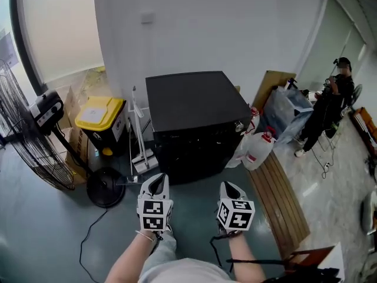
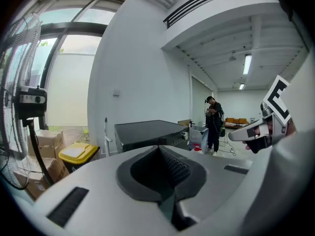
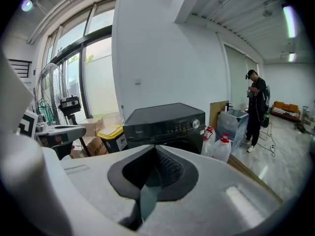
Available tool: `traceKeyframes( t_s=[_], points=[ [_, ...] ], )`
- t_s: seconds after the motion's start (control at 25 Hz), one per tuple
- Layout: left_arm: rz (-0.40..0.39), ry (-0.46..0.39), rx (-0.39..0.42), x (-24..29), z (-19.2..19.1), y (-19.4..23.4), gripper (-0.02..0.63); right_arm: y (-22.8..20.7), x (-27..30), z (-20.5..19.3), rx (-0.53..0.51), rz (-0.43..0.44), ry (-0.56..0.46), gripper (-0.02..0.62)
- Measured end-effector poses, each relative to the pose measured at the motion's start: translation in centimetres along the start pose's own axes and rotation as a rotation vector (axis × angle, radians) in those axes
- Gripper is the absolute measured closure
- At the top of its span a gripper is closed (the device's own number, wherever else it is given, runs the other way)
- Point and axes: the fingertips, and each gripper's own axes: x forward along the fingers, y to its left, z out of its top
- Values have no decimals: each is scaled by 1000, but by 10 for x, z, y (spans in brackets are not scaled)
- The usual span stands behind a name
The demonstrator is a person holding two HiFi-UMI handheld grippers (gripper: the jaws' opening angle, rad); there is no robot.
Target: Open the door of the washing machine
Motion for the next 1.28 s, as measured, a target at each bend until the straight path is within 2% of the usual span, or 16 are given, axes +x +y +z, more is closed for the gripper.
traceKeyframes(
  t_s=[0.28, 0.48, 0.72, 0.88, 1.28],
  points=[
    [-36, -16, 8, 61, 32, 36, 601, 3, 54, 50, 4, -31, -27, 589],
    [-53, 1, 1, 96, 36, 60, 601, 11, 91, 69, 15, -39, -29, 589],
    [-66, 68, -8, 126, 12, 73, 601, 12, 121, 66, 51, -38, -3, 589],
    [-52, 101, -22, 134, 1, 70, 601, -2, 129, 53, 55, -43, 44, 590],
    [-24, 164, -12, 142, -20, 64, 601, -28, 151, 41, 85, -39, 72, 589]
  ],
)
